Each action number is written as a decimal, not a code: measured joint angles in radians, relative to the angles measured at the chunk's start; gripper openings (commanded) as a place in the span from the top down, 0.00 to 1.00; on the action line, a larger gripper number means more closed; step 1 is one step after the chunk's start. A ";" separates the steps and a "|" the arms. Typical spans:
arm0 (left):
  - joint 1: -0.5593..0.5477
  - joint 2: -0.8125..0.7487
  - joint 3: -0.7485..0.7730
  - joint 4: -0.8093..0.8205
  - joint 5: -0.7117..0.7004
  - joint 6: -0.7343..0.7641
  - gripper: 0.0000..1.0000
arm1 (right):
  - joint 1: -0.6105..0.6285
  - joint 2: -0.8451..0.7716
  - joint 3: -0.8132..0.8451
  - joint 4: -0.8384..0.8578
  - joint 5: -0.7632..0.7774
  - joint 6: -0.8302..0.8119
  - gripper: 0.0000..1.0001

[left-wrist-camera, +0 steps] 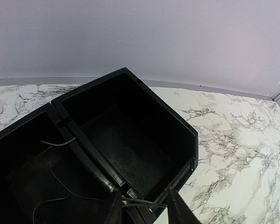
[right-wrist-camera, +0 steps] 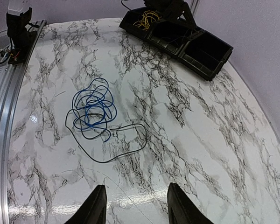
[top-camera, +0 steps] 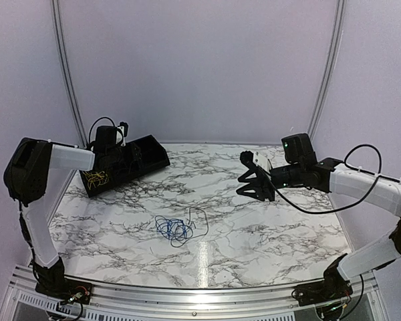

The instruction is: Untangle the cables

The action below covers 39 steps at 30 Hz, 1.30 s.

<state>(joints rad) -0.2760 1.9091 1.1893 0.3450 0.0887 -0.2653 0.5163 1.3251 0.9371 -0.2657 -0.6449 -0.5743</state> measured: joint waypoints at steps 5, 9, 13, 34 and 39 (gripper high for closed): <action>0.000 0.023 0.011 -0.002 -0.007 0.002 0.89 | 0.000 0.003 0.000 -0.002 0.000 -0.002 0.55; 0.000 0.023 0.011 -0.006 -0.022 0.009 0.98 | 0.000 0.005 0.000 -0.005 0.000 -0.003 0.55; 0.000 0.023 0.011 -0.008 -0.035 0.019 1.00 | 0.000 0.007 0.000 -0.005 0.000 -0.003 0.55; 0.049 0.087 0.076 -0.134 -0.176 0.071 1.00 | 0.000 0.008 0.000 -0.007 0.000 -0.003 0.55; 0.048 0.125 0.107 -0.167 -0.179 0.071 1.00 | 0.000 0.008 0.000 -0.009 0.001 -0.003 0.55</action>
<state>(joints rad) -0.2276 2.0338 1.2961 0.1780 -0.0902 -0.1944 0.5163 1.3334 0.9371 -0.2745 -0.6441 -0.5777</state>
